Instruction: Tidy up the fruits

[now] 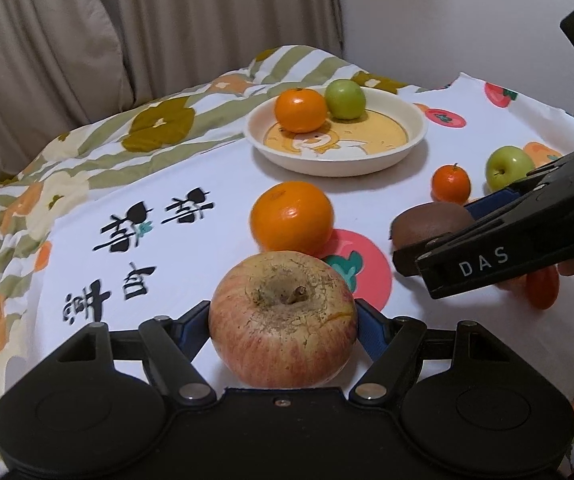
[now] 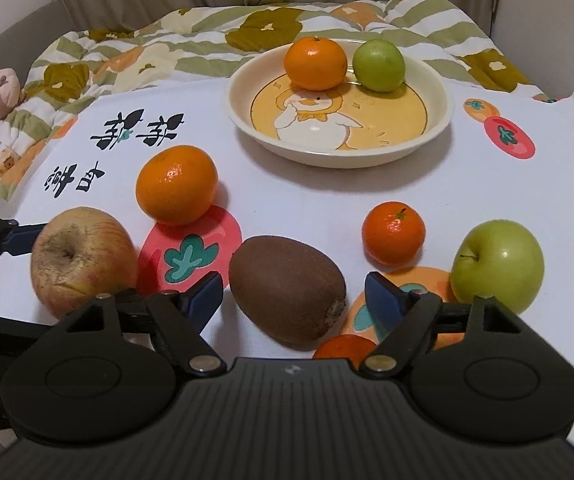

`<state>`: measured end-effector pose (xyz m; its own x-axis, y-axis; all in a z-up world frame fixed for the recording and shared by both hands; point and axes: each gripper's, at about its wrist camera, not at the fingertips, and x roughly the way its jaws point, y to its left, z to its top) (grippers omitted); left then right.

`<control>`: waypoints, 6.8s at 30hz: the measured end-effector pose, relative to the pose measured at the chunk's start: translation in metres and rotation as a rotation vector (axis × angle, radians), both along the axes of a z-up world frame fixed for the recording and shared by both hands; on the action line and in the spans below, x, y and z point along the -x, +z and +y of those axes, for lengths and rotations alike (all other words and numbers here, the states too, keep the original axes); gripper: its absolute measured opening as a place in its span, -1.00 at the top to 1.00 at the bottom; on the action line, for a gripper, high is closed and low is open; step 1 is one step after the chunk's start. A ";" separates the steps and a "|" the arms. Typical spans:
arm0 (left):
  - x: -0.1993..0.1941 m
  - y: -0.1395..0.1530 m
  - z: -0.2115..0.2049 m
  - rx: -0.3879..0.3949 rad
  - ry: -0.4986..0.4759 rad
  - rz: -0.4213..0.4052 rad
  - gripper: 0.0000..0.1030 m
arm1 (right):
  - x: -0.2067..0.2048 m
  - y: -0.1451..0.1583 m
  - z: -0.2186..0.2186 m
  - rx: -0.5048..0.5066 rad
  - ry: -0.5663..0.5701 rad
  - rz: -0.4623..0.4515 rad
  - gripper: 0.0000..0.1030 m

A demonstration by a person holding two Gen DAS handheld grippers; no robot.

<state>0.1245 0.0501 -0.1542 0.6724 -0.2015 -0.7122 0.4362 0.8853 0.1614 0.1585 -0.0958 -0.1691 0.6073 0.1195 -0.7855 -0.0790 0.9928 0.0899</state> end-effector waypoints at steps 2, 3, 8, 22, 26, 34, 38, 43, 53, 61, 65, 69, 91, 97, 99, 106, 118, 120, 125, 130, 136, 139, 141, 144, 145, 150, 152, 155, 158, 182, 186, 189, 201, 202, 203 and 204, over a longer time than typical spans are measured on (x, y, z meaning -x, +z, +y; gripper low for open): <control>0.002 0.000 0.004 -0.004 0.017 -0.002 -0.51 | -0.001 -0.001 0.003 0.010 0.013 0.004 -0.67; 0.003 0.000 0.005 -0.004 0.025 0.000 -0.51 | -0.001 -0.002 0.005 0.016 0.020 0.005 -0.62; 0.007 0.003 0.014 -0.003 0.061 -0.002 -0.51 | -0.001 -0.001 0.010 0.048 0.035 -0.007 -0.45; 0.021 0.045 0.031 0.032 0.140 -0.044 -0.51 | 0.007 0.045 0.024 -0.012 0.056 -0.051 -0.43; 0.024 0.069 0.033 0.048 0.162 -0.065 -0.51 | 0.013 0.072 0.021 -0.029 0.049 -0.072 -0.43; 0.018 0.109 0.024 0.062 0.193 -0.106 -0.51 | 0.014 0.120 -0.002 -0.027 0.055 -0.123 -0.43; 0.008 0.124 0.010 0.067 0.192 -0.119 -0.51 | 0.004 0.134 -0.022 -0.027 0.063 -0.138 -0.43; -0.014 0.133 -0.013 0.086 0.215 -0.122 -0.51 | -0.022 0.141 -0.050 -0.018 0.093 -0.139 -0.43; -0.066 0.121 -0.055 0.090 0.247 -0.094 -0.51 | -0.085 0.127 -0.096 0.002 0.141 -0.113 -0.43; -0.107 0.094 -0.087 0.069 0.252 -0.047 -0.51 | -0.131 0.104 -0.121 -0.005 0.167 -0.068 -0.43; -0.125 0.078 -0.101 0.055 0.246 -0.018 -0.51 | -0.149 0.092 -0.131 -0.008 0.173 -0.047 -0.43; -0.138 0.063 -0.113 0.039 0.238 0.012 -0.51 | -0.160 0.082 -0.138 0.002 0.181 -0.031 -0.43; -0.158 0.025 -0.134 -0.014 0.225 0.150 -0.52 | -0.173 0.064 -0.140 -0.016 0.199 0.017 -0.43; -0.145 0.042 -0.131 0.009 0.198 0.079 -0.87 | -0.171 0.068 -0.135 -0.020 0.201 0.010 -0.43; -0.140 0.046 -0.128 0.015 0.198 0.073 -0.87 | -0.170 0.068 -0.134 -0.024 0.203 0.011 -0.43; -0.121 0.056 -0.116 0.014 0.219 0.073 -0.87 | -0.171 0.063 -0.119 -0.051 0.260 0.041 -0.43; -0.096 0.057 -0.096 -0.004 0.280 0.089 -0.87 | -0.171 0.029 -0.093 0.082 0.441 0.023 -0.43; -0.094 0.059 -0.094 0.005 0.287 0.081 -0.87 | -0.172 0.026 -0.093 0.086 0.446 0.028 -0.43; -0.092 0.062 -0.091 0.017 0.303 0.075 -0.87 | -0.171 0.026 -0.090 0.094 0.472 0.015 -0.46; -0.088 0.065 -0.090 0.023 0.313 0.067 -0.87 | -0.163 0.037 -0.089 0.155 0.451 -0.058 -1.00; -0.082 0.071 -0.086 0.048 0.321 0.065 -0.87 | -0.152 0.048 -0.095 0.152 0.419 -0.070 -1.00; -0.077 0.074 -0.084 0.069 0.323 0.062 -0.87 | -0.145 0.056 -0.097 0.150 0.398 -0.083 -1.00; -0.074 0.076 -0.082 0.080 0.321 0.060 -0.87 | -0.139 0.062 -0.098 0.149 0.386 -0.090 -1.00; -0.068 0.080 -0.080 0.097 0.316 0.054 -0.87 | -0.128 0.071 -0.099 0.149 0.365 -0.100 -1.00; -0.065 0.082 -0.079 0.104 0.313 0.050 -0.87 | -0.124 0.075 -0.100 0.149 0.356 -0.105 -1.00; -0.048 0.097 -0.077 0.132 0.311 -0.007 -0.87 | -0.100 0.092 -0.105 0.153 0.307 -0.133 -1.00; -0.042 0.106 -0.074 0.146 0.313 -0.033 -0.87 | -0.089 0.099 -0.106 0.151 0.283 -0.138 -1.00; -0.034 0.116 -0.071 0.152 0.304 -0.059 -0.87 | -0.072 0.110 -0.111 0.136 0.238 -0.151 -1.00; -0.023 0.125 -0.068 0.156 0.286 -0.084 -0.87 | -0.055 0.121 -0.115 0.119 0.198 -0.162 -1.00; 0.068 0.133 -0.046 0.212 0.074 -0.107 -0.87 | 0.090 0.138 -0.112 0.126 -0.044 -0.201 -1.00; 0.078 0.119 -0.048 0.206 0.062 -0.075 -0.87 | 0.102 0.124 -0.113 0.103 -0.056 -0.182 -1.00; 0.085 0.107 -0.055 0.198 0.055 -0.053 -0.86 | 0.107 0.114 -0.115 0.089 -0.053 -0.173 -1.00; 0.093 0.045 -0.104 0.150 0.105 0.054 -0.70 | 0.105 0.065 -0.134 0.041 0.061 -0.133 -1.00; 0.092 0.039 -0.108 0.144 0.108 0.059 -0.68 | 0.104 0.062 -0.135 0.037 0.067 -0.132 -1.00; 0.091 0.034 -0.113 0.140 0.110 0.066 -0.63 | 0.103 0.059 -0.137 0.031 0.073 -0.129 -1.00; 0.089 0.029 -0.117 0.138 0.110 0.072 -0.58 | 0.102 0.055 -0.139 0.024 0.079 -0.124 -1.00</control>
<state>0.0353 -0.0666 -0.1247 0.6445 -0.2282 -0.7298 0.3414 0.9399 0.0075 0.0564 -0.2352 -0.1140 0.6889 0.1525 -0.7086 -0.1661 0.9848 0.0505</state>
